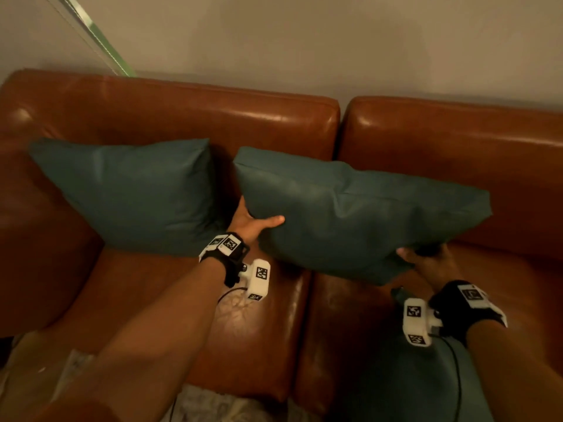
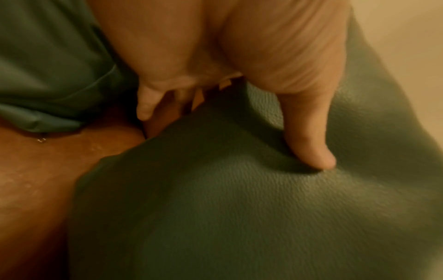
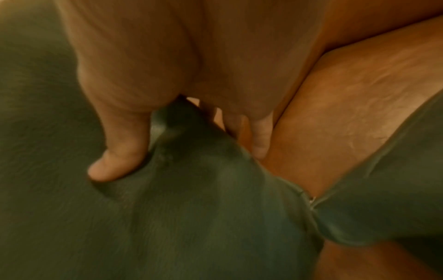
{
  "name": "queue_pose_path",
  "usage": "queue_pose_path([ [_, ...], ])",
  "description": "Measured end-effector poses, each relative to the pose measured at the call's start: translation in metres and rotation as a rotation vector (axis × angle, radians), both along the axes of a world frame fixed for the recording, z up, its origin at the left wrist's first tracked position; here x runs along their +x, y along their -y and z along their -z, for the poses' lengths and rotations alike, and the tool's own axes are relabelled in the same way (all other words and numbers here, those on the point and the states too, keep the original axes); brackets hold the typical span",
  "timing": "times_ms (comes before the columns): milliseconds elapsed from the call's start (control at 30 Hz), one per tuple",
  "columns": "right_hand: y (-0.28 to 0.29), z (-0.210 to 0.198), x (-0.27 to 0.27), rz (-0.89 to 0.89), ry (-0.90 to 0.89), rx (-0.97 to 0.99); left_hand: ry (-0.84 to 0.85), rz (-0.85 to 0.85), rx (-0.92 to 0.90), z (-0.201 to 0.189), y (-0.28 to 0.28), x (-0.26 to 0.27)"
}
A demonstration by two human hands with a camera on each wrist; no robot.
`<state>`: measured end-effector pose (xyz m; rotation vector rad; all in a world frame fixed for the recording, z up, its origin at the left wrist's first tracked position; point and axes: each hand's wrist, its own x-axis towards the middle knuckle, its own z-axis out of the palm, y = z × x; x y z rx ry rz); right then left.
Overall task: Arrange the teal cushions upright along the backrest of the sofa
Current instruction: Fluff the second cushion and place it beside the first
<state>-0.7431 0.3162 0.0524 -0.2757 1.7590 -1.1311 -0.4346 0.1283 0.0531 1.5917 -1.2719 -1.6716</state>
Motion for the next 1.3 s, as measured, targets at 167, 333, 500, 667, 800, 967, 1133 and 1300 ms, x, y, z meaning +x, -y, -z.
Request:
queue_pose_path([
  [167,0.007,0.004,0.015,-0.01,0.02,-0.023,0.077,-0.115,-0.089,-0.008,0.009,0.009],
  [333,0.031,0.011,0.034,0.062,0.054,-0.048,0.173,-0.065,-0.001,0.001,0.018,0.023],
  [500,0.032,0.026,0.041,0.008,-0.024,0.042,0.228,0.035,0.055,0.015,0.013,0.03],
  [667,0.035,0.025,0.049,0.029,-0.021,0.04,0.194,-0.002,0.071,0.021,0.017,0.035],
  [800,0.036,0.019,0.056,0.052,-0.107,0.011,0.17,-0.032,0.119,0.026,0.014,0.043],
  [967,0.044,0.029,0.054,0.066,-0.124,0.048,0.182,-0.007,0.144,0.03,0.021,0.04],
  [1133,0.043,0.026,0.053,0.041,-0.128,0.082,0.192,0.008,0.152,0.034,0.024,0.04],
  [1300,0.011,0.028,0.033,-0.267,-0.22,0.273,0.182,0.031,0.128,0.037,-0.009,0.039],
])
